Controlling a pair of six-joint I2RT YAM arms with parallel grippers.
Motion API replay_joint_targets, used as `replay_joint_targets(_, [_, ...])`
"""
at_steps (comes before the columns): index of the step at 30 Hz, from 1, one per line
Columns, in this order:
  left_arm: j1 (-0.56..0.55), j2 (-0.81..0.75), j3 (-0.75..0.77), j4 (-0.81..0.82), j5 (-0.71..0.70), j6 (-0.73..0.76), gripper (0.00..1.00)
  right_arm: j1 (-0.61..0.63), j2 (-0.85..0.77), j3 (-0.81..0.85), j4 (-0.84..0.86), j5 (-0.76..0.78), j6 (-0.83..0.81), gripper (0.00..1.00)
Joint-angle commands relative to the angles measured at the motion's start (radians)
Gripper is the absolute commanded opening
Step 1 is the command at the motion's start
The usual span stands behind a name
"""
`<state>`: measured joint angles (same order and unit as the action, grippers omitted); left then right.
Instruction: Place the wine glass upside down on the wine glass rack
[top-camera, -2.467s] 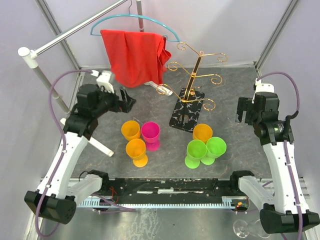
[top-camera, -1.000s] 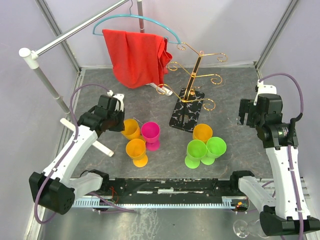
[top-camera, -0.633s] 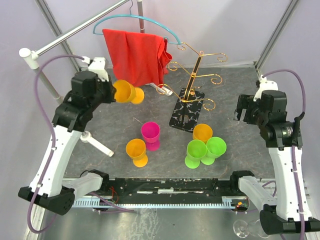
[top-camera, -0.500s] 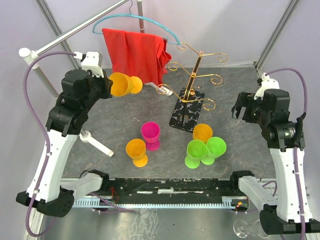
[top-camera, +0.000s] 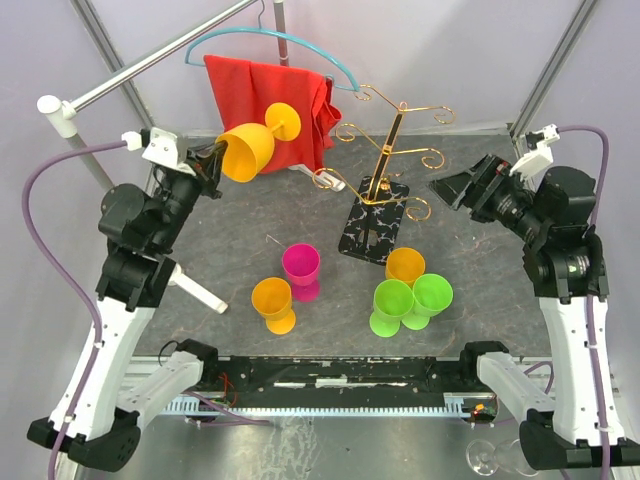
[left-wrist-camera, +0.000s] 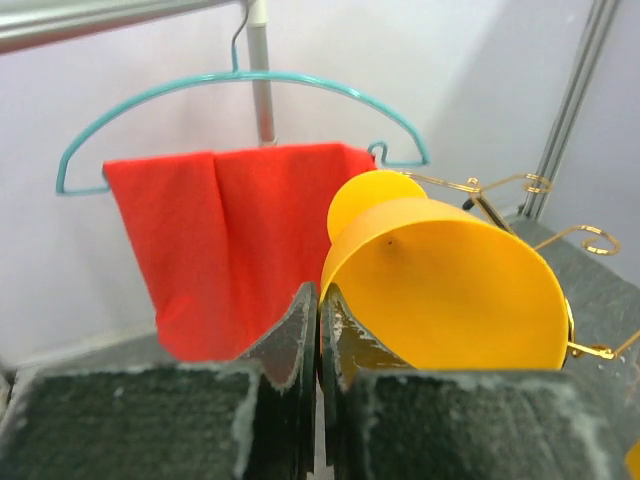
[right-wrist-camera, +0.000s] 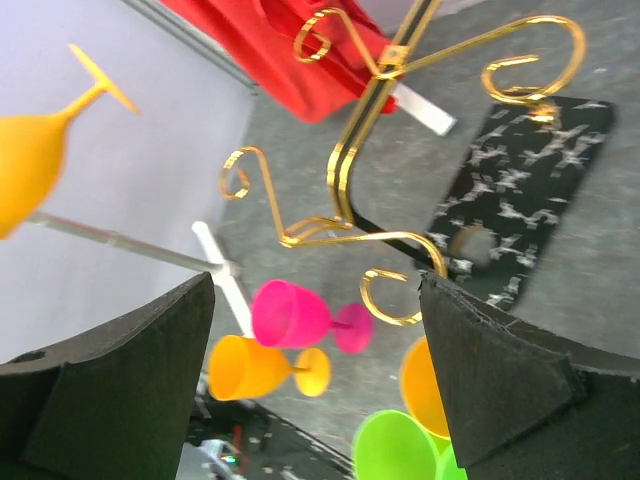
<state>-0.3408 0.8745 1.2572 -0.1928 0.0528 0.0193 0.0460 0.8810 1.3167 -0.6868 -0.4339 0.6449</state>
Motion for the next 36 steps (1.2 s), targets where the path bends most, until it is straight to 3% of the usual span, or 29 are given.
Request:
replay_joint_targets(1, [-0.003,-0.021,-0.136,0.37,0.068,0.041,0.03,0.004,0.021,-0.039,0.252,-0.142,0.218,0.91])
replay_joint_targets(5, [-0.009,-0.03,-0.262,0.624,0.086,0.008,0.03,0.013,0.051,-0.042,0.389,-0.147,0.33,0.91])
replay_joint_targets(10, [-0.074,0.026,-0.319,0.788,0.056,0.014,0.03,0.086,0.131,-0.005,0.476,-0.1,0.379,0.91])
replay_joint_targets(16, [-0.249,0.097,-0.357,0.935,-0.08,0.174,0.03,0.228,0.273,0.069,0.568,-0.049,0.397,0.9])
replay_joint_targets(21, [-0.361,0.122,-0.413,1.043,-0.18,0.272,0.03,0.272,0.315,0.093,0.657,0.0,0.441,0.88])
replay_joint_targets(29, [-0.509,0.158,-0.524,1.237,-0.299,0.394,0.03,0.294,0.345,0.021,0.835,0.037,0.599,0.79])
replay_joint_targets(36, [-0.556,0.213,-0.569,1.399,-0.367,0.443,0.03,0.321,0.353,0.008,0.809,0.053,0.598,0.7])
